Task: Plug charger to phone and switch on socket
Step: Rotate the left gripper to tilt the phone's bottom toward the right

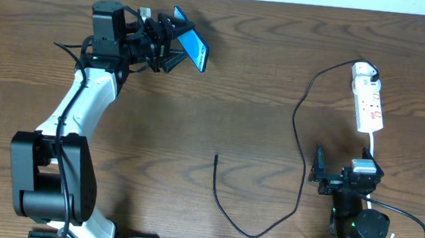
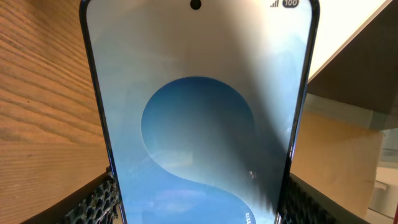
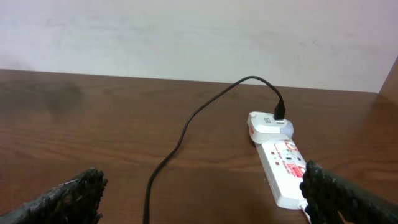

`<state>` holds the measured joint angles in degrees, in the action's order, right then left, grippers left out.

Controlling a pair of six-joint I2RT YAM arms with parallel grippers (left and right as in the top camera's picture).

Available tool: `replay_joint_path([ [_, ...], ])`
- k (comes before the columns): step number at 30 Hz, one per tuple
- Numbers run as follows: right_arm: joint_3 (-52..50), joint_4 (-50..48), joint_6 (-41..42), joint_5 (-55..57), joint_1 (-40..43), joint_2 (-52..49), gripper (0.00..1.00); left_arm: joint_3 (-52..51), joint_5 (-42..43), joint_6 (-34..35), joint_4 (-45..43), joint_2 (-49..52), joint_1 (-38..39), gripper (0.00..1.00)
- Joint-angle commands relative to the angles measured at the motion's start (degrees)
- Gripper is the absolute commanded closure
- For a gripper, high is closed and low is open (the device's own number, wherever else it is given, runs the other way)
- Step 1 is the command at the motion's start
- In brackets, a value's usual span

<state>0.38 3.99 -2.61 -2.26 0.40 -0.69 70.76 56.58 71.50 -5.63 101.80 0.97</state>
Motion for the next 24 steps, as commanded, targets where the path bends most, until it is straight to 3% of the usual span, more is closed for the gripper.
replay_joint_path([
  [1, -0.07, 0.24, -0.68, 0.44, -0.5, 0.35, 0.01, 1.75, -0.5, -1.46, -0.48, -1.73, -0.02, 0.93],
  [24, -0.07, 0.31, -0.72, 0.83, -0.5, 0.31, 0.01, 1.75, -3.34, -1.42, -0.48, -1.73, 0.02, 0.92],
])
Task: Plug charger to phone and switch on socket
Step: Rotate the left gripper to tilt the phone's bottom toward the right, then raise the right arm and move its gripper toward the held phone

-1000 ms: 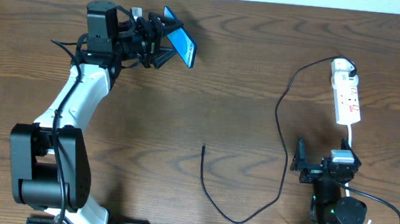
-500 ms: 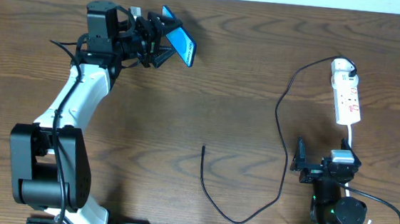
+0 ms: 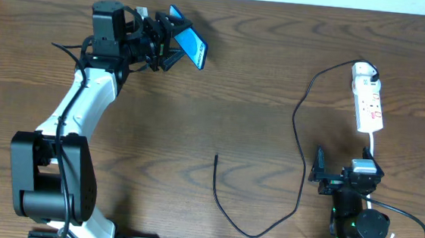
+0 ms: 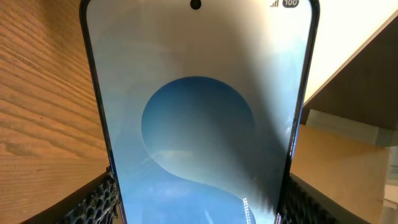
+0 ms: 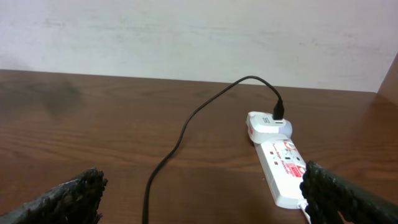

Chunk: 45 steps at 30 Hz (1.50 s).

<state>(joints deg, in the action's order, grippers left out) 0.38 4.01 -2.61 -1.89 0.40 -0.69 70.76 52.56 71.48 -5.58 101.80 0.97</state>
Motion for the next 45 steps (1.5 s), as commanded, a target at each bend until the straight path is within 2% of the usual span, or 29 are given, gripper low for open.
replay_joint_path([
  [1, -0.07, 0.26, -0.7, 0.46, -0.5, 0.31, 0.01, 1.75, 0.68, -1.42, -0.52, -1.73, 0.02, 0.92],
  [7, -0.07, -1.18, -0.74, 1.07, -0.48, 0.31, 0.01, 1.75, 0.68, -1.42, -0.52, -1.73, 0.02, 0.92],
  [12, -0.07, -2.64, -0.44, -4.66, -0.5, 0.31, 0.01, 1.75, 0.68, -1.42, -0.52, -1.73, 0.02, 0.93],
  [17, 0.22, -6.71, 4.5, -8.07, -0.5, 0.31, 0.01, 1.75, 0.68, -1.4, -0.55, -1.73, 0.02, 0.92],
  [25, 6.45, -7.04, 4.48, -13.22, -0.48, -3.67, 0.01, 1.75, 0.68, -1.42, -0.55, -1.73, 0.02, 0.93],
  [31, 17.03, -6.75, 4.5, -18.75, -0.48, -15.82, 0.01, 1.75, 0.68, -1.4, -0.55, -1.73, 0.02, 0.93],
  [36, 28.68, -3.5, 5.33, -27.65, -0.5, -31.06, 0.01, 1.75, 0.7, -1.4, -0.55, -1.73, 0.02, 0.92],
  [45, 51.91, 11.89, 5.97, -44.04, -0.5, -58.51, 0.01, 1.75, 0.68, -1.4, -0.55, -1.73, 0.02, 0.93],
])
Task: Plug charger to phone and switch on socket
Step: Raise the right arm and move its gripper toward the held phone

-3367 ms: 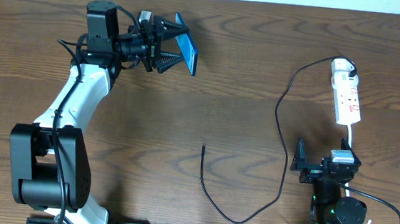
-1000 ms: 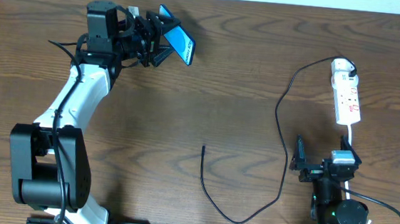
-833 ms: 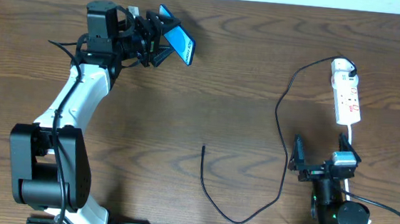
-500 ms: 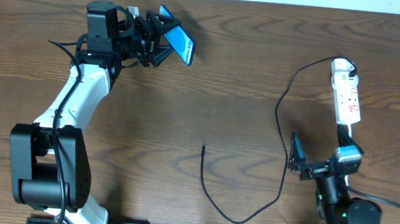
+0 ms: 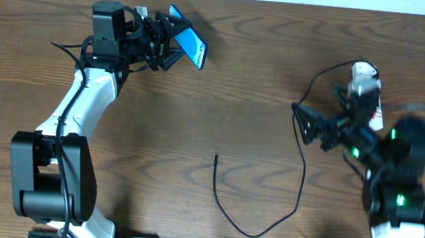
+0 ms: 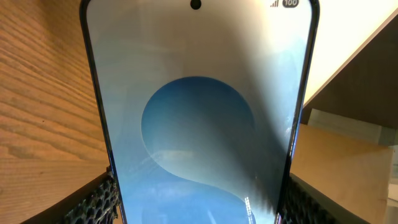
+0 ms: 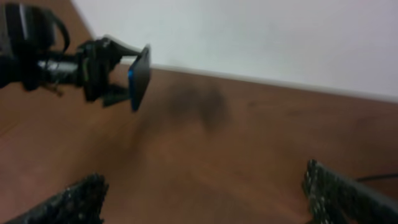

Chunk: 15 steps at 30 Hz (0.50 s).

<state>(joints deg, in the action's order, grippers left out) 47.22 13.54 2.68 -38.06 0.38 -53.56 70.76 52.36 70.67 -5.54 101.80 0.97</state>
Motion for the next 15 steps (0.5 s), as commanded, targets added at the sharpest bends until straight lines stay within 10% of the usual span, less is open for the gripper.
replay_joint_path([
  [1, 6.56, 3.06, 0.66, -9.14, -0.48, -8.0, 0.01, 1.75, 0.85, -0.59, -0.59, -1.73, 0.02, 0.93],
  [15, 16.61, -10.82, 4.11, -30.05, -3.72, -35.36, 0.01, 1.75, -2.14, 0.11, -0.59, -1.73, 0.15, 0.93],
])
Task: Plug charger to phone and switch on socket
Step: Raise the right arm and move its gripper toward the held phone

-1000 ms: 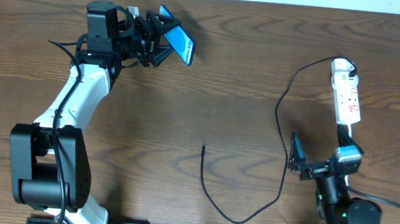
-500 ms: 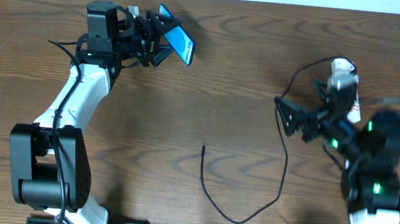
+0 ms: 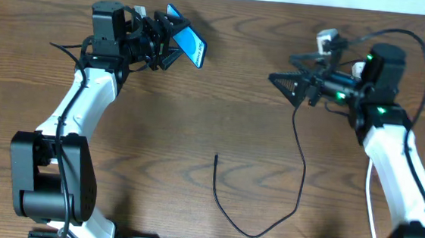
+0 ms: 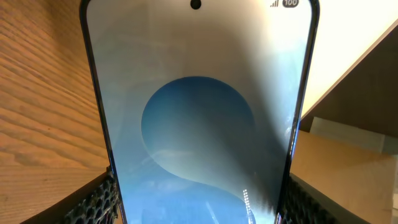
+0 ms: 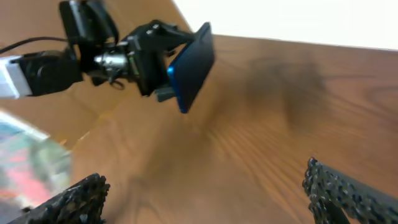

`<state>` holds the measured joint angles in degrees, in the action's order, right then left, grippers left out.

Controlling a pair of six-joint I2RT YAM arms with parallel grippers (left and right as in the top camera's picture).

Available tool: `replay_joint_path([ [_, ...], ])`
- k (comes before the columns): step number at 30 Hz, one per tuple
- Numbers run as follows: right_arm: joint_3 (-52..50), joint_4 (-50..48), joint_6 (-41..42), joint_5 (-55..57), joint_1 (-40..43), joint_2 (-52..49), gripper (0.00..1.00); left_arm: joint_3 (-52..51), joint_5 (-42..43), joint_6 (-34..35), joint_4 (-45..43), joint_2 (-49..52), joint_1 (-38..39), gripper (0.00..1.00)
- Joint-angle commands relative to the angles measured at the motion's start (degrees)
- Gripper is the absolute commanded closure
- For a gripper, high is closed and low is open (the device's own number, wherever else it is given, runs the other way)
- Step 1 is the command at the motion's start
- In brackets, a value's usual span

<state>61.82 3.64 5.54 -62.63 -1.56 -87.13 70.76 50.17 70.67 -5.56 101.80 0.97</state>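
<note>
The phone (image 3: 187,45), its blue screen lit, is held tilted above the table at the back left, with my left gripper (image 3: 171,46) shut on its lower edges. The screen (image 4: 199,112) fills the left wrist view between the padded fingers (image 4: 93,202). My right gripper (image 3: 286,86) hangs open and empty right of centre, pointing left toward the phone (image 5: 193,65). The black charger cable (image 3: 302,172) runs from under that gripper to the front, and its free end (image 3: 216,158) lies mid-table. The power strip is hidden under my right arm.
The brown wooden table (image 3: 222,97) carries only the cable in the middle. My left arm (image 3: 84,109) stretches along the left side. My right arm (image 3: 392,156) crosses the right side. A pale wall edges the table's back.
My right gripper has moved from beside the power strip farther back and left, and its camera sees the phone closer. It is still open. The left gripper holds the phone as before.
At first my right arm sat folded at the front right, its gripper open and facing the power strip, while the left gripper held the phone up at the back left. Then the right arm was raised beside the strip. Now it points at the phone.
</note>
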Motion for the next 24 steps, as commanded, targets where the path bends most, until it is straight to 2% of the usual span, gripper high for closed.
replay_joint_path([
  [1, 2.01, -1.51, 1.07, -5.46, -2.34, -2.29, 0.01, 1.75, 0.04, 0.11, -0.57, -1.73, 0.15, 0.92],
  [9, 1.95, -2.51, -8.83, -4.17, -5.97, -3.52, 0.01, 1.75, -0.81, 0.09, -0.57, -1.73, 1.2, 0.92],
  [24, 1.86, -1.11, -8.83, -3.32, -6.05, -3.54, 0.01, 1.75, -5.16, 0.09, -0.59, -1.73, 7.93, 0.92],
])
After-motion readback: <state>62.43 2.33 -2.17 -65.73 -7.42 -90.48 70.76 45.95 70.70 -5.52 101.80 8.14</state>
